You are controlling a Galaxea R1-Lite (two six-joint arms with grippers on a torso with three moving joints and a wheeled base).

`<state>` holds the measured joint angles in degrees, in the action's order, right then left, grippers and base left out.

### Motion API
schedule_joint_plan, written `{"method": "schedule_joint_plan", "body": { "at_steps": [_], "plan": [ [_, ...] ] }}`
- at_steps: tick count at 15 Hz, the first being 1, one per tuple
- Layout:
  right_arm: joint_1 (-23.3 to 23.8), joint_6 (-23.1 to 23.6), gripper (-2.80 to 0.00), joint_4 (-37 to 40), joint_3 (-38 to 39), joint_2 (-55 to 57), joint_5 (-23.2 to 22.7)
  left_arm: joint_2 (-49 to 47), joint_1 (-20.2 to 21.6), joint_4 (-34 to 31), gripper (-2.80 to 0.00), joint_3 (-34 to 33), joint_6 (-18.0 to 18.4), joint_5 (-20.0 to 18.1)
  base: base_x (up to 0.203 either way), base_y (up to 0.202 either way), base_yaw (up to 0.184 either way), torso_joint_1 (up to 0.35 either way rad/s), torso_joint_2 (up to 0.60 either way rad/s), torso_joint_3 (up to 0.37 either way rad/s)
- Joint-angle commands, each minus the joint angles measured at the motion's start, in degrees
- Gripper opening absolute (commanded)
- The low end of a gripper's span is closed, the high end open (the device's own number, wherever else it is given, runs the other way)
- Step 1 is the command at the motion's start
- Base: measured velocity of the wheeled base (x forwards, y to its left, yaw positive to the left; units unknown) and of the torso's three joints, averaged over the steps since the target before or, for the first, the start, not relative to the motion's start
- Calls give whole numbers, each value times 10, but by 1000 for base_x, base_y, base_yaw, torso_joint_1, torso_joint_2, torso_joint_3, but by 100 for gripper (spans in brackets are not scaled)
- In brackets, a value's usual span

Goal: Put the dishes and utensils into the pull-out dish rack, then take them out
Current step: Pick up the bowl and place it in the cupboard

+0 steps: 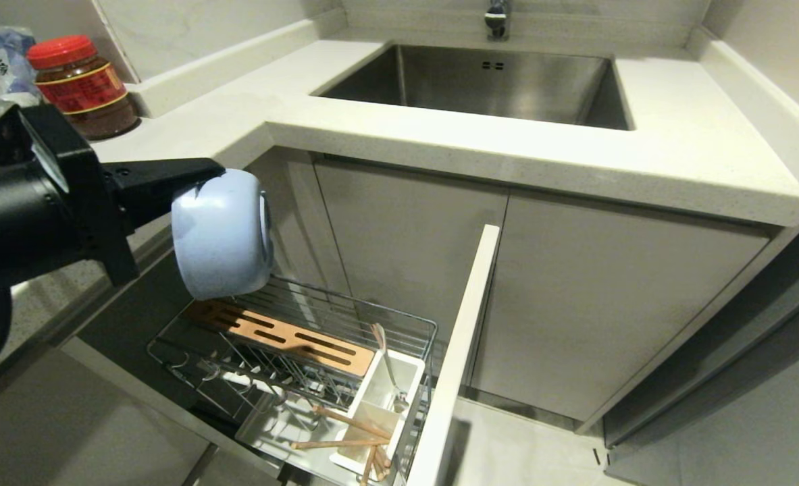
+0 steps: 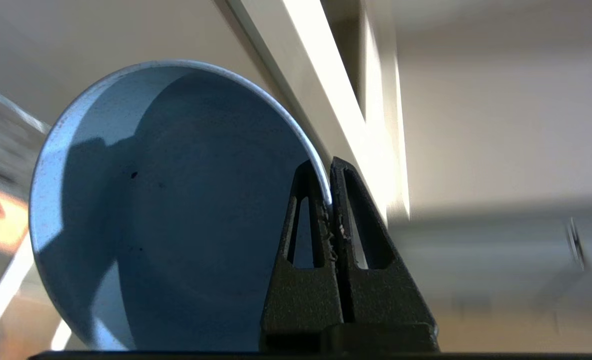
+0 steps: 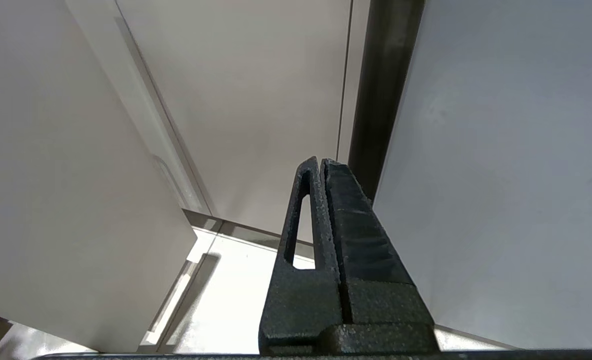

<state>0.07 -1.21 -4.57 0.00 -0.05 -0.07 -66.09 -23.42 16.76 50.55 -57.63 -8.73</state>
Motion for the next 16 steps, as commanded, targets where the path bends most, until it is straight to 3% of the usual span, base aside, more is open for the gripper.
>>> {"method": "schedule_joint_plan", "body": {
  "at_steps": [1,3,5,7,12,16],
  "plan": [
    [0,0,-280,-1,15,0,0,-40,6,112,-280,-52,-12,27,0,0,0,0,0,0],
    [0,0,-280,-1,15,0,0,-78,6,201,-280,-80,-17,44,0,0,0,0,0,0],
    [0,0,-280,-1,15,0,0,-114,-7,221,-280,-84,-18,70,0,0,0,0,0,0],
    [0,0,-280,-1,15,0,0,-146,-35,241,-280,-84,-22,120,0,0,0,0,0,0],
    [0,0,-280,-1,15,0,0,-266,-73,368,-280,-97,-60,276,0,0,0,0,0,0],
    [0,0,-280,0,15,0,0,-336,-76,420,-280,-99,-81,331,0,0,0,0,0,0]
  ]
}}
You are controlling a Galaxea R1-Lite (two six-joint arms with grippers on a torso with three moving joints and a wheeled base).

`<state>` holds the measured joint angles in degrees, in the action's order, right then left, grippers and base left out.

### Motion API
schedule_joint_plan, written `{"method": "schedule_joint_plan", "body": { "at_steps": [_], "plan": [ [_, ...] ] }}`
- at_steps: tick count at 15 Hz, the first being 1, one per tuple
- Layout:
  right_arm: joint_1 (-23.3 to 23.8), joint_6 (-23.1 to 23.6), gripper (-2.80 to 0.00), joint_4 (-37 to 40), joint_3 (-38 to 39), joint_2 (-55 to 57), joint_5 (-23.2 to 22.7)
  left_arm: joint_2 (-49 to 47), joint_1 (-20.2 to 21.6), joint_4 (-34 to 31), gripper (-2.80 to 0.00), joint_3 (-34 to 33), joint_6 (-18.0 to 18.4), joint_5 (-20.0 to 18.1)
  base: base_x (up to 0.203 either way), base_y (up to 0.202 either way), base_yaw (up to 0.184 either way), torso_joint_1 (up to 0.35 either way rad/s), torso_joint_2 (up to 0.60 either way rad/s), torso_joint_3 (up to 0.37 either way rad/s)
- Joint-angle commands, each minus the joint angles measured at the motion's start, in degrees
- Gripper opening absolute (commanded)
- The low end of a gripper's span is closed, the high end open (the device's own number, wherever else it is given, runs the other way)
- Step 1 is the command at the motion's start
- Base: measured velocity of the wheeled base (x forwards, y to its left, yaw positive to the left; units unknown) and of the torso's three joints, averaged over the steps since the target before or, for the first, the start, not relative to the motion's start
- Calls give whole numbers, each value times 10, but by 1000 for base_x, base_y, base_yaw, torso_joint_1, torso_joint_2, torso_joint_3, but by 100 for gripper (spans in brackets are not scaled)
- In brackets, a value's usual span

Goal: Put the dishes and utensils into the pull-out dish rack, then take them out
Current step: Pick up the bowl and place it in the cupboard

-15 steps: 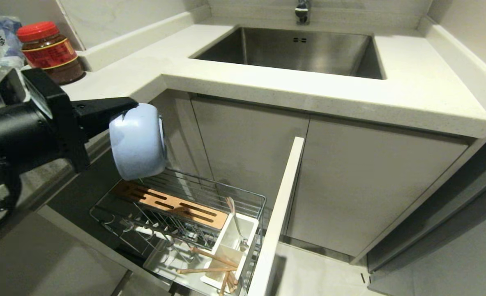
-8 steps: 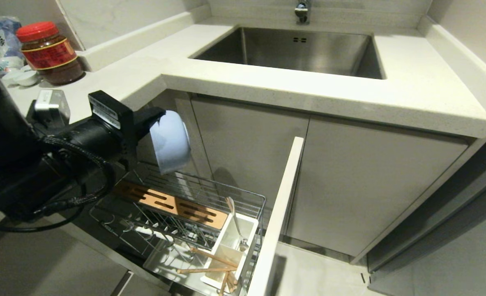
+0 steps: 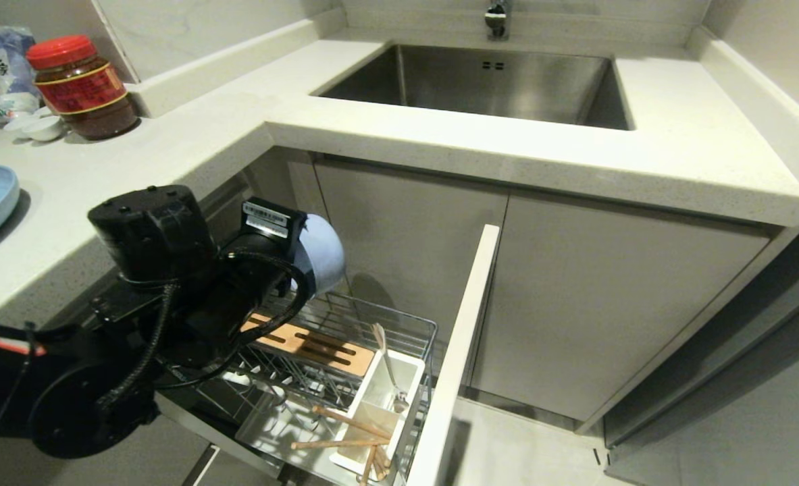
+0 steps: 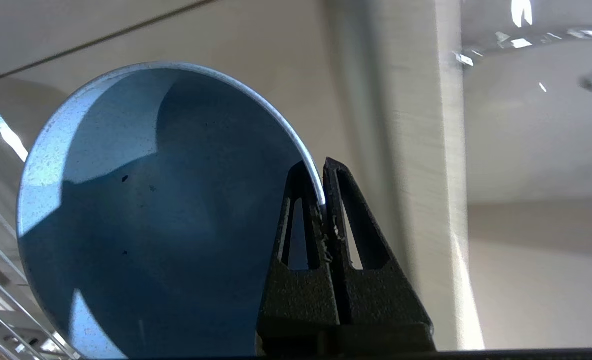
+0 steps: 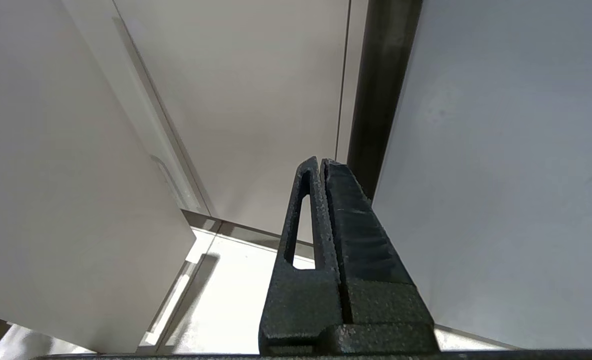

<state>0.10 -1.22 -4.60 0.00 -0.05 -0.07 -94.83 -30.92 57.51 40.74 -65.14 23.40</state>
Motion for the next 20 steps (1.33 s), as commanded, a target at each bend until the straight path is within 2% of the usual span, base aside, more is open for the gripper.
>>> {"method": "schedule_joint_plan", "body": {
  "at_steps": [1,2,7,20],
  "plan": [
    [0,0,-280,0,15,0,0,-65,-1,30,-280,0,-6,24,0,0,0,0,0,0],
    [0,0,-280,-1,15,0,0,-79,-2,51,-280,0,-8,39,0,0,0,0,0,0],
    [0,0,-280,-1,15,0,0,-140,-8,132,-280,-10,-23,63,0,0,0,0,0,0],
    [0,0,-280,0,15,0,0,-226,-7,233,-280,-10,-50,61,0,0,0,0,0,0]
  ]
}}
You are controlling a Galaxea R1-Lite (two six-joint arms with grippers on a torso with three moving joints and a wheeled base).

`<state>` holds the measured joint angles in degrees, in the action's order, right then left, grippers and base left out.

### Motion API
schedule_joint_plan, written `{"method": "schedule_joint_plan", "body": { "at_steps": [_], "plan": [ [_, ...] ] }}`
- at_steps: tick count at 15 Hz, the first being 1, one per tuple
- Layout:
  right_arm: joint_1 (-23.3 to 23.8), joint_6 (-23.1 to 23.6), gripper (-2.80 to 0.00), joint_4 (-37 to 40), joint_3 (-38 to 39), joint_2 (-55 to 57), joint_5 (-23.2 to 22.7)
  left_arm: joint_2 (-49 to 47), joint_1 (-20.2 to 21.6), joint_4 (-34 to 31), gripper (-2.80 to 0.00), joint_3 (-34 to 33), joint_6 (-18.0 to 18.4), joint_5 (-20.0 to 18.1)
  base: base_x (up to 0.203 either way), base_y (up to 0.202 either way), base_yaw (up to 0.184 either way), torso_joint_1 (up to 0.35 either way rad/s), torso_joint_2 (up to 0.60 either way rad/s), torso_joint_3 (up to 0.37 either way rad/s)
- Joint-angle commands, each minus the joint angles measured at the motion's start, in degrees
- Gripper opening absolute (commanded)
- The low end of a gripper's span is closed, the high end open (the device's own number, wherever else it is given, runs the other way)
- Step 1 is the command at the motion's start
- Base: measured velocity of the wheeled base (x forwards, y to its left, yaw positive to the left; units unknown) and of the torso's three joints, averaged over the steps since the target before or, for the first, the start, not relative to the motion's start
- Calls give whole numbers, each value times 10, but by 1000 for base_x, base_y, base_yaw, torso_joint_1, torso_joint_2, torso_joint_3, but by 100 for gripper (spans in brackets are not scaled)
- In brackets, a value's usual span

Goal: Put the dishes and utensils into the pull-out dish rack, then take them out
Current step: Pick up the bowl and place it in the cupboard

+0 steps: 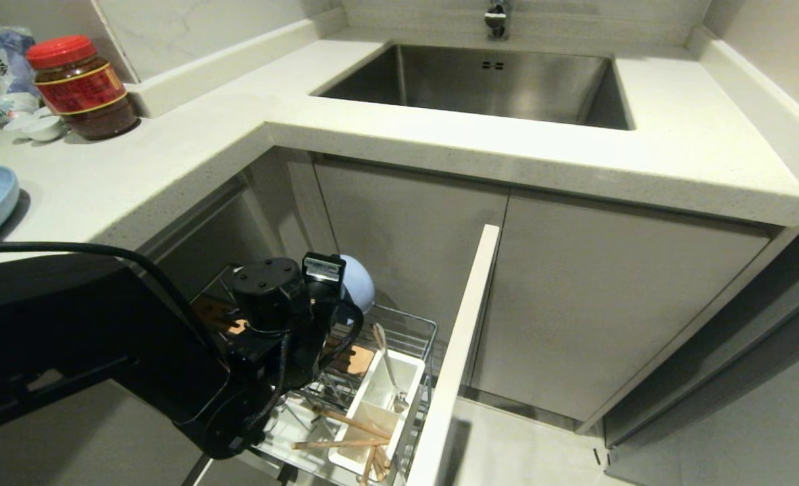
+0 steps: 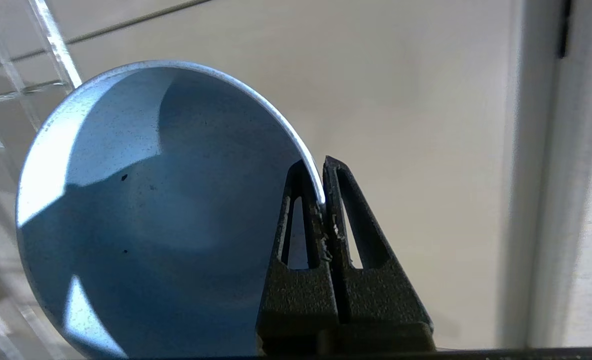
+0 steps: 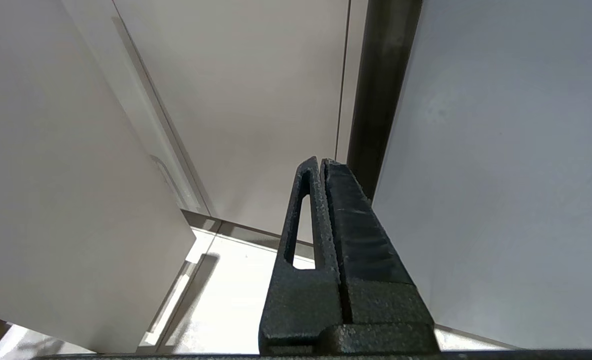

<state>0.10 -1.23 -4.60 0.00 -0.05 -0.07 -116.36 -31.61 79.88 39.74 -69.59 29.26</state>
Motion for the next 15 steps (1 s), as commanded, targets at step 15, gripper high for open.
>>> {"method": "schedule_joint_plan", "body": {
  "at_steps": [15],
  "plan": [
    [0,0,-280,-1,15,0,0,-33,1,11,-280,-2,-51,-4,0,0,0,0,0,0]
  ]
}}
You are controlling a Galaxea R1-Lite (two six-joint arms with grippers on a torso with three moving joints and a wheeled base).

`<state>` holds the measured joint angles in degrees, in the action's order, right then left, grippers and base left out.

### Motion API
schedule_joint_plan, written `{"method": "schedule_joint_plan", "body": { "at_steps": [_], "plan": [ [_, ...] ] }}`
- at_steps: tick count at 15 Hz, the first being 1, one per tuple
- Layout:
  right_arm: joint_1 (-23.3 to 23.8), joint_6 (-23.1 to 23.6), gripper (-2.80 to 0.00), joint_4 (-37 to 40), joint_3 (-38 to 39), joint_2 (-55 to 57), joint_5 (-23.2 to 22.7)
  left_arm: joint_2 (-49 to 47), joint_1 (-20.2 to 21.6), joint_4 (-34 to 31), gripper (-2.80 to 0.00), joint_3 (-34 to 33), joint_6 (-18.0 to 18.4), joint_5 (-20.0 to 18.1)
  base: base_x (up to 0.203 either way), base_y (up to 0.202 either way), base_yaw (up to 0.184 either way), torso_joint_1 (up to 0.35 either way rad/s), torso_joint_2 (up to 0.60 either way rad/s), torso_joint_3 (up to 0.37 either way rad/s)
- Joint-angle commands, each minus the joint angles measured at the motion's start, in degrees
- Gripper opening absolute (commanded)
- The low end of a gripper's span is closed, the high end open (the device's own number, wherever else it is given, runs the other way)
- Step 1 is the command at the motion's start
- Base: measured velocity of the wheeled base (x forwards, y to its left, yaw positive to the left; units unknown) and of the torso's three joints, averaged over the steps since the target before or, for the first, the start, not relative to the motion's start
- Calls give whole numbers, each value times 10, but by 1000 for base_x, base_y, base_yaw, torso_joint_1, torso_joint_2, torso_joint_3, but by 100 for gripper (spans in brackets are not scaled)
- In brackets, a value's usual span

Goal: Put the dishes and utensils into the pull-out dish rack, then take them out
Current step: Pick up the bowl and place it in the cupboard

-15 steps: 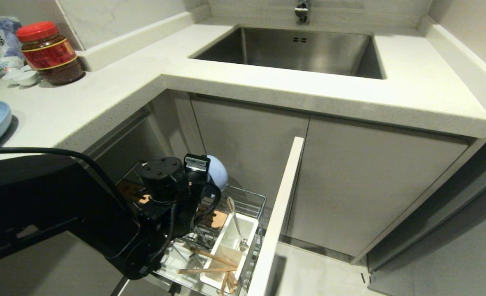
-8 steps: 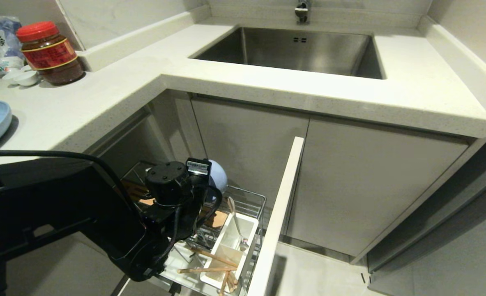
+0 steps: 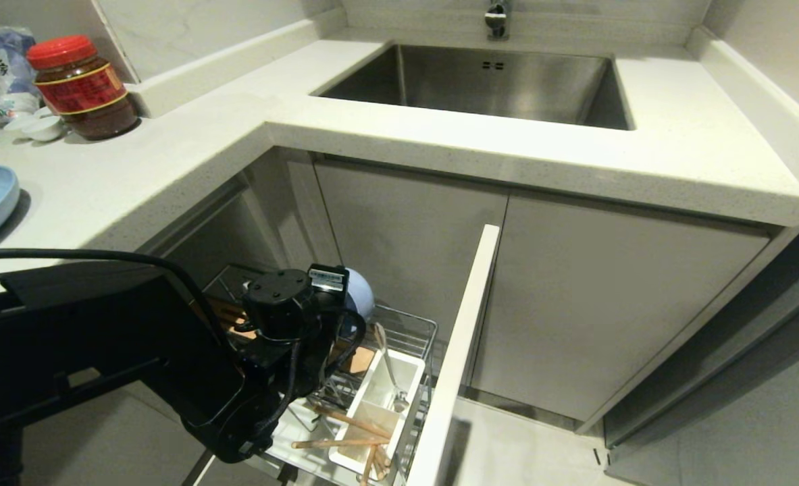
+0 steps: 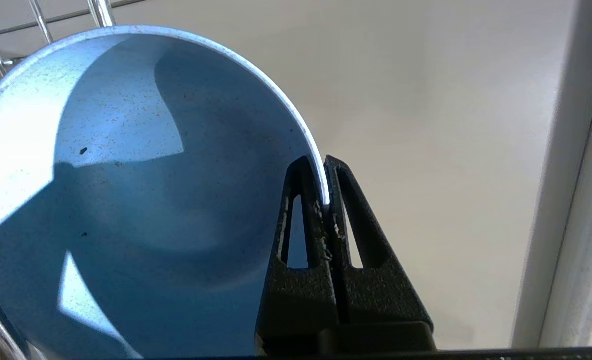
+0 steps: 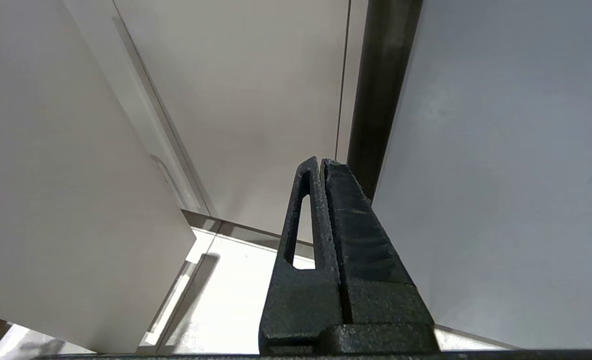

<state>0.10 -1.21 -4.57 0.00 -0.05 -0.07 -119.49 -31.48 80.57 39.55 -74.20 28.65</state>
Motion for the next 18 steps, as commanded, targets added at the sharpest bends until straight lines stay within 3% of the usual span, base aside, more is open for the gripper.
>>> {"method": "schedule_joint_plan", "body": {
  "at_steps": [1,6,7,13,16,18],
  "plan": [
    [0,0,-280,-1,15,0,0,0,0,3,-280,0,-8,2,0,0,0,0,0,0],
    [0,0,-280,-1,15,0,0,1,-1,2,-280,-3,-10,3,0,0,0,0,0,0],
    [0,0,-280,-1,15,0,0,1,-1,0,0,-3,-9,3,0,0,0,0,0,0],
    [0,0,-280,-1,15,0,0,28,-5,-21,0,-8,-8,9,0,0,0,0,0,0],
    [0,0,-280,-1,15,0,0,79,-23,-118,0,-10,-10,21,0,0,0,0,0,0],
    [0,0,-280,0,15,0,0,142,-37,-220,0,-9,-24,25,0,0,0,0,0,0]
  ]
}}
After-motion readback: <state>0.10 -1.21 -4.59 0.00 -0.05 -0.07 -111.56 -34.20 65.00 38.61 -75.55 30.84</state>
